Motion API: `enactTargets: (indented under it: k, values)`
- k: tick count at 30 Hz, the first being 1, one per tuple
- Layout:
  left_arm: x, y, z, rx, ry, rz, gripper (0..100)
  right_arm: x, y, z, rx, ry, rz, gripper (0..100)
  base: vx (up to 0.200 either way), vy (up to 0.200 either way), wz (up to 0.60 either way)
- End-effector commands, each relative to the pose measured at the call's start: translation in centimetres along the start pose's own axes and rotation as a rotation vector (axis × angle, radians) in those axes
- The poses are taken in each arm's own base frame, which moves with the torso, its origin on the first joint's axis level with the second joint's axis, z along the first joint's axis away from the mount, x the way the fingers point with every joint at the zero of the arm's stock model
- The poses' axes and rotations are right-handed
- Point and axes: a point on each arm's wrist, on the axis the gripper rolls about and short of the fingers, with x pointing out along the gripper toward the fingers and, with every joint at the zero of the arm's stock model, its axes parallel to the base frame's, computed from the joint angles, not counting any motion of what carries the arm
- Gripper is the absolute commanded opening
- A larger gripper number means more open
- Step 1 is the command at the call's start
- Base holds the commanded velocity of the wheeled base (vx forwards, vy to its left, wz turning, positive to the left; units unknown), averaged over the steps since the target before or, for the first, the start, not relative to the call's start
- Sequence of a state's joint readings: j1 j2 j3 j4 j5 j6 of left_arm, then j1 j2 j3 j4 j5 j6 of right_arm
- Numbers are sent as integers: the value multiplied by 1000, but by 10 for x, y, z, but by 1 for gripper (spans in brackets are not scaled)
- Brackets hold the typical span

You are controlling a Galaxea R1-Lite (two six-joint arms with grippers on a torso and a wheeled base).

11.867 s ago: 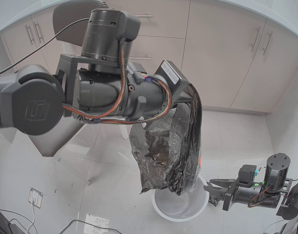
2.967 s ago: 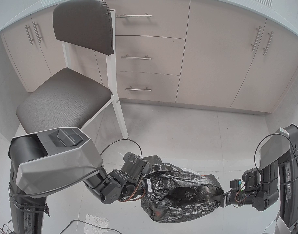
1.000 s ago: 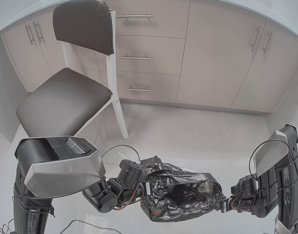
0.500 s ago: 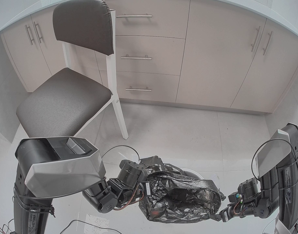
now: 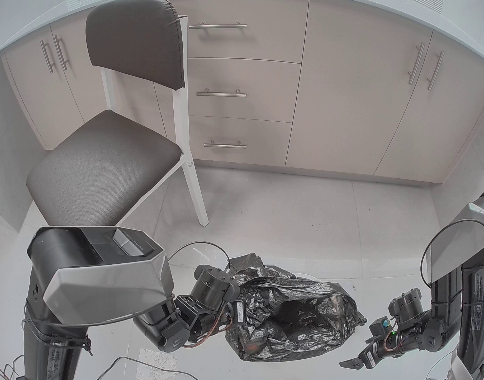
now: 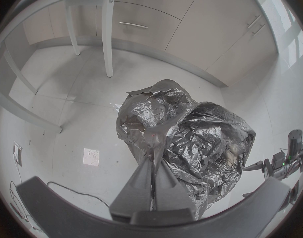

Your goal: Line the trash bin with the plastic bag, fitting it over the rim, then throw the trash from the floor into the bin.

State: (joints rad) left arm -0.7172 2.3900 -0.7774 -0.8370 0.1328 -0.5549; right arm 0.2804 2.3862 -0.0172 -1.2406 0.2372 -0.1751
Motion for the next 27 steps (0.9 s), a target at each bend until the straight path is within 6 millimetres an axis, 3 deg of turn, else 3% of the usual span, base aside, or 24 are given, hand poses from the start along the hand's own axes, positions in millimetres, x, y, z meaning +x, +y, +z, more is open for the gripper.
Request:
enactTargets:
  k: [1, 5, 8, 11, 14, 23, 27]
  values:
    - [3, 2, -13, 33, -19, -11, 0, -4, 2, -2, 0, 7, 1, 100, 0, 0, 0]
    - [0, 3, -16, 41, -43, -36, 0, -5, 0, -1, 11, -10, 7, 100, 0, 0, 0]
    - [-1, 3, -17, 42, -54, -46, 0, -2, -6, 11, 39, -135, -4, 100, 0, 0, 0]
    - [-2, 2, -18, 46, -49, -49, 0, 16, -12, 21, 157, -242, -7, 100, 0, 0, 0]
    - [-3, 2, -20, 48, -40, -57, 0, 27, -16, 25, 225, -253, -9, 100, 0, 0, 0]
    - [-3, 3, -22, 73, -31, -79, 0, 27, -18, 26, 240, -262, -14, 100, 0, 0, 0]
    - [-3, 3, -22, 69, -32, -77, 0, 22, -17, 16, 262, -217, -50, 100, 0, 0, 0]
